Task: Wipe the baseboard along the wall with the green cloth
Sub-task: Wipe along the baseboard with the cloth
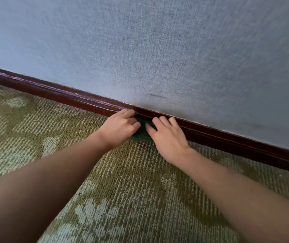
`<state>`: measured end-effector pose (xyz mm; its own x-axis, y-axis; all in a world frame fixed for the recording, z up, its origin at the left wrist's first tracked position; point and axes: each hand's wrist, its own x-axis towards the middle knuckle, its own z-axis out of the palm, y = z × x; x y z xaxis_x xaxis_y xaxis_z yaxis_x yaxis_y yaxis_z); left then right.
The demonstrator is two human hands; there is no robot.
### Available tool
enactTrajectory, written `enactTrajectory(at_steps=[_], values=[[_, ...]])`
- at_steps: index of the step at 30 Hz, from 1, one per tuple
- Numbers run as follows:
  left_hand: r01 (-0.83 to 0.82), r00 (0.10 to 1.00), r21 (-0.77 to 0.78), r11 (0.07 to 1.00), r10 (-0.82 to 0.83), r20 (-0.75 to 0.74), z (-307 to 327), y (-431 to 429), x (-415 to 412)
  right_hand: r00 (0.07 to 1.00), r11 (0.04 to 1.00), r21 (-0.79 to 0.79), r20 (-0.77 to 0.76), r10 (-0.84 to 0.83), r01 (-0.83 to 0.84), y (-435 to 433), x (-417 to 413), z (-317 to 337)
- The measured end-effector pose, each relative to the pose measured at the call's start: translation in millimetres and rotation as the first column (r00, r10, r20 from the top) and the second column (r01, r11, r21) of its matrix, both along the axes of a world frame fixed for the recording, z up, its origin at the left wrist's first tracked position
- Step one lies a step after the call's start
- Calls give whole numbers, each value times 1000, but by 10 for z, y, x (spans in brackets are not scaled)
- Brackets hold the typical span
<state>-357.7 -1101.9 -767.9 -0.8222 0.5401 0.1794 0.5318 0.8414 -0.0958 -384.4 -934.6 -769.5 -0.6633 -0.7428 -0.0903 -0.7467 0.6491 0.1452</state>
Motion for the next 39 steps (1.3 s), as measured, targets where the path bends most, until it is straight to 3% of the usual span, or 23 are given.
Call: enactTrajectory(at_steps=[9,20,25,30,35,39], values=[[53,996,-4,999,-53,-67,53,122,-80,983,988,130,-172,-61,84,223,-38,98],[18,1000,-69,997,-18,4,9,-22,-92,995,997,75,-101,-23,31,123,-111,-69],[-112,993,-55,992,113,20,19,-119,-94,997,998,52,-67,-28,31,-62,-122,-75],[-314,931,-68,947,321,177,14,-34,-194,995,995,21,-11,-94,94,-80,-136,-28],[-166,963,-150,975,193,188,-2,-41,40,1000,998,67,-19,19,-18,-32,38,-8],[-128,989,-101,987,134,63,25,-101,98,998,997,75,-54,21,-17,-41,46,42]])
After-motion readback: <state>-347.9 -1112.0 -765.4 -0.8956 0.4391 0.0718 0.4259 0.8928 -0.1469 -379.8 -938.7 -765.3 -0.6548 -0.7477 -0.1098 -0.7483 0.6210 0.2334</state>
